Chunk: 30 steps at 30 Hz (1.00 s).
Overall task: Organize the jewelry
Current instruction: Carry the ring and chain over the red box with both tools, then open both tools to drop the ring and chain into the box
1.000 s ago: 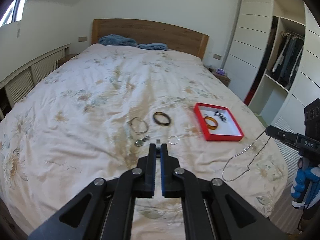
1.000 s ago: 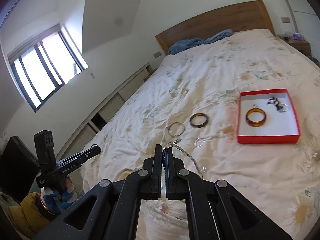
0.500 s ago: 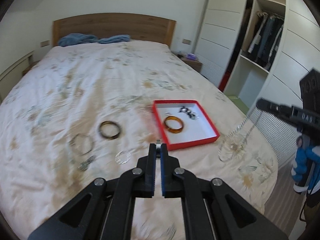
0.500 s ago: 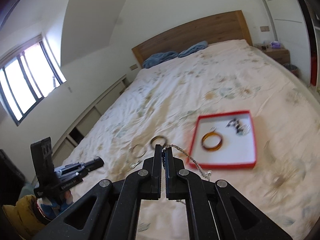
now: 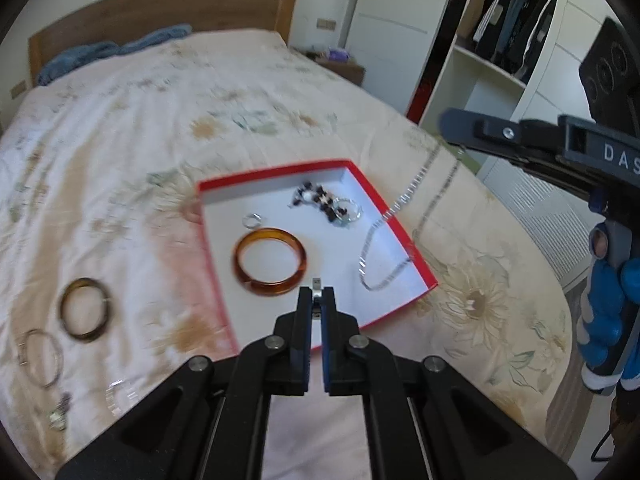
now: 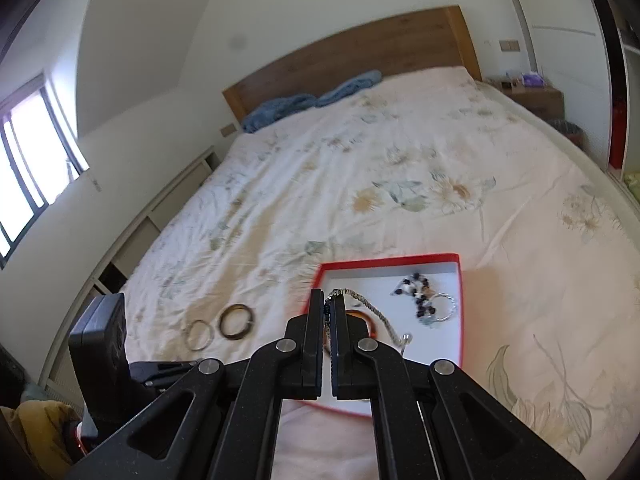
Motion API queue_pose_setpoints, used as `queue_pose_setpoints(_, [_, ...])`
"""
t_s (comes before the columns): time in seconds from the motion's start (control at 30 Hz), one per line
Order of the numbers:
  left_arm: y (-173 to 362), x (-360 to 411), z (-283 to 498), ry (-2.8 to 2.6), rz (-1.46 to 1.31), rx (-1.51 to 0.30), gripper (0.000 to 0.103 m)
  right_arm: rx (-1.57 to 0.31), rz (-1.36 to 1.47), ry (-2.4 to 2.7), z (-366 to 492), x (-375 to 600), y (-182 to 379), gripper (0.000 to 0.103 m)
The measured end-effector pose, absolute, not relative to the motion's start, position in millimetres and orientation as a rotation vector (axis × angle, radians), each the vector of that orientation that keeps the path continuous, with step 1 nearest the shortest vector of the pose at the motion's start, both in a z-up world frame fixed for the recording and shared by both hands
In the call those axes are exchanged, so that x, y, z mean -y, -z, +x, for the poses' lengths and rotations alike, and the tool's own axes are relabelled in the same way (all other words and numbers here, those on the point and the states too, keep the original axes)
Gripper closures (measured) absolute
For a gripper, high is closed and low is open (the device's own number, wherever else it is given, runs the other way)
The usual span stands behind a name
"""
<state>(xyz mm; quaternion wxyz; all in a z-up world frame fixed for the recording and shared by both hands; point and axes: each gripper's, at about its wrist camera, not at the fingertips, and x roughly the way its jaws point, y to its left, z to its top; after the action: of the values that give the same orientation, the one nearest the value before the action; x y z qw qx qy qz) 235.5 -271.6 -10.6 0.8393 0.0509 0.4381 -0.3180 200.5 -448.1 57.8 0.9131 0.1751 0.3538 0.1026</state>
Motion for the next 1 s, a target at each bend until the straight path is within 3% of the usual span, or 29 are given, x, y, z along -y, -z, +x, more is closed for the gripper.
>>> queue_pose_setpoints(0.53, [93, 311, 265, 0.677, 0.115, -1.077, 0.100, -0.951, 0.418, -0.171, 224, 475, 71, 0.098])
queue_pose_setpoints(1.0, [102, 302, 273, 0.643, 0.068, -1.126, 0.098, -1.042, 0.386, -0.145, 218, 473, 91, 0.093])
